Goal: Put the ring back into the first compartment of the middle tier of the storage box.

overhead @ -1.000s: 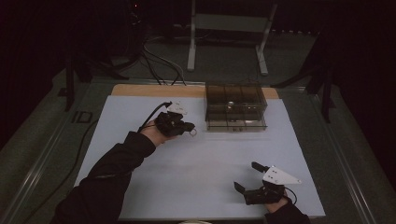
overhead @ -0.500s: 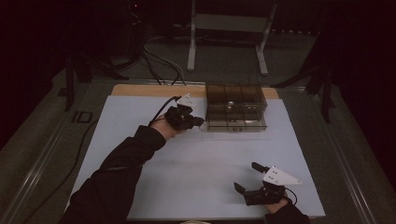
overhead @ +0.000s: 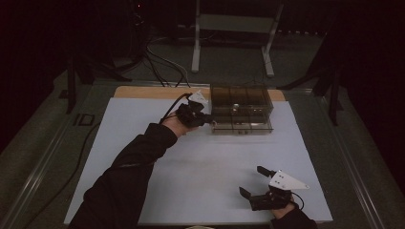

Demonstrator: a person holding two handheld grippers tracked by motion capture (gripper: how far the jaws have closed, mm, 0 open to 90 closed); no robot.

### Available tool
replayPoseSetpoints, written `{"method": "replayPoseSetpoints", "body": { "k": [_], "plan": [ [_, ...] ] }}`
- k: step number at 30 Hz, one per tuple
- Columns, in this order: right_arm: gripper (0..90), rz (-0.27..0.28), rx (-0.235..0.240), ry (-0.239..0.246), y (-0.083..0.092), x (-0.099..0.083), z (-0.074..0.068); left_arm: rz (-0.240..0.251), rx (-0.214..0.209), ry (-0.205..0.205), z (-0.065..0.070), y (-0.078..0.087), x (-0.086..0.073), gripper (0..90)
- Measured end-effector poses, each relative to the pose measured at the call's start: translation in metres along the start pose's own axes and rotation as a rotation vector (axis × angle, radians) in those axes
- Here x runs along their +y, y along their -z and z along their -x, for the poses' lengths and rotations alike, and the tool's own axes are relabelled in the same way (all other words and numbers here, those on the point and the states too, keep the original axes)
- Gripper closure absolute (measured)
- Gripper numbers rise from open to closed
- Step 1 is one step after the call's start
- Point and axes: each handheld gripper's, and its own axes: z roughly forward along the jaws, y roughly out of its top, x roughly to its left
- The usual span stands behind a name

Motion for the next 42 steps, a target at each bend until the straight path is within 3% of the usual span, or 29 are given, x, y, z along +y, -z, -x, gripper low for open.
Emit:
{"method": "replayPoseSetpoints", "body": {
  "k": [16, 33, 42],
  "plan": [
    [0.0, 0.004, -0.004, -0.003, 0.001, 0.000, 0.001, 0.036, 0.007, 0.022, -0.015, -0.010, 0.022, 90.0],
    [0.0, 0.014, 0.001, -0.011, 0.002, 0.000, 0.001, 0.047, 0.005, 0.036, -0.019, -0.037, 0.035, 90.0],
    [0.0, 0.014, 0.002, -0.012, 0.002, 0.001, 0.001, 0.016, 0.006, 0.038, -0.022, -0.053, 0.031, 90.0]
  ]
}}
